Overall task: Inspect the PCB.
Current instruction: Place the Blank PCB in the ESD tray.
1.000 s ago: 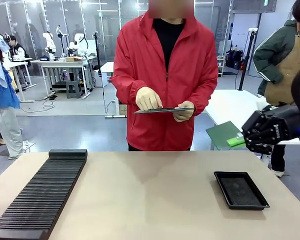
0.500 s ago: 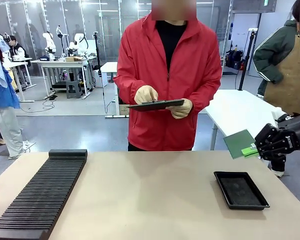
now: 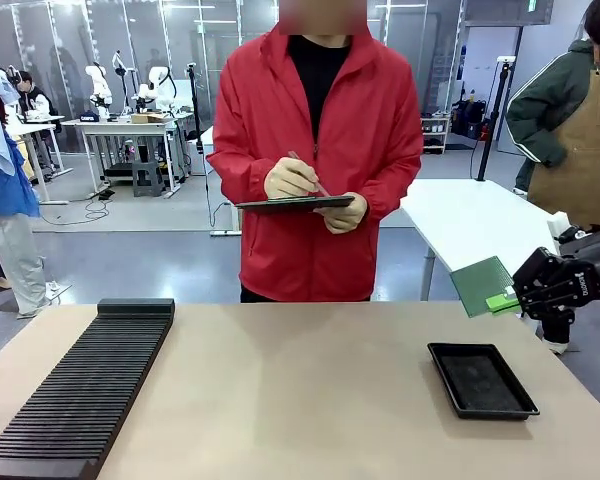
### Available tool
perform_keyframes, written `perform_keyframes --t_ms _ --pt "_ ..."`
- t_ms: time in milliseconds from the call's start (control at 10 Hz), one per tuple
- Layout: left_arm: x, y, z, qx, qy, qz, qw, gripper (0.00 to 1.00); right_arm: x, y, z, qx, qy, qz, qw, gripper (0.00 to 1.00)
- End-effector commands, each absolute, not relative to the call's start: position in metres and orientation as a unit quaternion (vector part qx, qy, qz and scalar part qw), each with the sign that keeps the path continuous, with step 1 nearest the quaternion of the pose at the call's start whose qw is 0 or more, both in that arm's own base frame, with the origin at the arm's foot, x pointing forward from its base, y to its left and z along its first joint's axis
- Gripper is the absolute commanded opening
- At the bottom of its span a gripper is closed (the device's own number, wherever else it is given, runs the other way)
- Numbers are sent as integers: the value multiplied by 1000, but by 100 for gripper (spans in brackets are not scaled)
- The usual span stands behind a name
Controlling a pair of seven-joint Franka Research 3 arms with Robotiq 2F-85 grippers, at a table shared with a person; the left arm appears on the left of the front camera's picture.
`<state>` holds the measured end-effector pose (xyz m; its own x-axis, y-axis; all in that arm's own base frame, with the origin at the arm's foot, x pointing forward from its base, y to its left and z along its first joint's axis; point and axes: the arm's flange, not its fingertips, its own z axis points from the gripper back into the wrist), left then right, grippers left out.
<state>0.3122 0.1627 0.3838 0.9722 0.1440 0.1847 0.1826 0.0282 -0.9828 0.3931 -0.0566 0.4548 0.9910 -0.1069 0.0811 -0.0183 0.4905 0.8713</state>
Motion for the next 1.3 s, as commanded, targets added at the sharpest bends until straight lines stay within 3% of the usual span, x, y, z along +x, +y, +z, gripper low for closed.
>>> perform_keyframes --t_ms 0,300,1200 --pt "311 163 384 -696 -118 -13 708 100 394 -57 454 504 -60 -28 861 3" --pt "311 163 384 -696 -118 -13 708 100 422 -64 423 432 -42 -2 901 3" --pt "311 163 384 -696 -118 -13 708 100 468 -63 318 358 8 -37 933 3"
